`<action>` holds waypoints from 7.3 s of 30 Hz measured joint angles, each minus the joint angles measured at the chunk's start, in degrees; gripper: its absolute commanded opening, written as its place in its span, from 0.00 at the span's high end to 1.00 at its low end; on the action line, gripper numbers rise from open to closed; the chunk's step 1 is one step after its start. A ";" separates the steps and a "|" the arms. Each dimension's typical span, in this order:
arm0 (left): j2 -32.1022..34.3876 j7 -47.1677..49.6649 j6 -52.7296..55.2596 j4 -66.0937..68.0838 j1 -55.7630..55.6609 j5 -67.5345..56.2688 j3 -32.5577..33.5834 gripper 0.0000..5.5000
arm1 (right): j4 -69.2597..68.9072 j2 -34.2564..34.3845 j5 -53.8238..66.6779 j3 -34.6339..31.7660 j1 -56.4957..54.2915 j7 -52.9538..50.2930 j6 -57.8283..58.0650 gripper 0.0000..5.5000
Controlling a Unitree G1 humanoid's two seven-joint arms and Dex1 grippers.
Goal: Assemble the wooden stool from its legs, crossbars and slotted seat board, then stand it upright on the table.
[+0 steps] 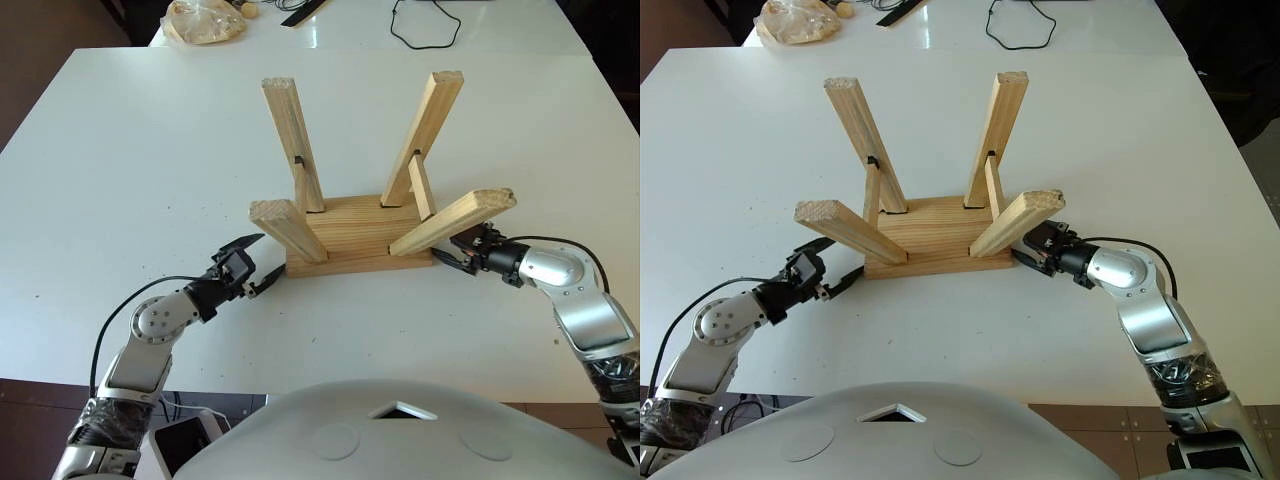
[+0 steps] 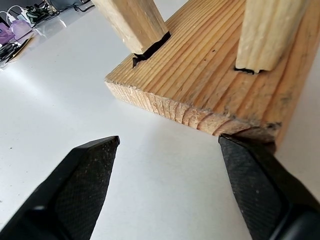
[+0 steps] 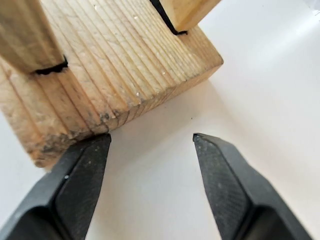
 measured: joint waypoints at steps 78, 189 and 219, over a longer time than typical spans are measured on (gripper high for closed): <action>13.82 -22.87 30.40 -20.79 5.66 -24.37 20.02 0.33 | -18.56 -12.97 27.39 -20.03 9.79 22.60 9.02 0.44; 18.60 -22.88 56.42 -31.74 1.95 -44.58 18.20 0.75 | -21.33 -17.17 49.15 -24.51 9.12 24.68 44.53 0.75; 52.09 -19.85 72.92 -27.52 13.24 -106.34 38.02 0.76 | -10.04 -62.14 114.47 -23.37 6.13 31.95 57.95 0.75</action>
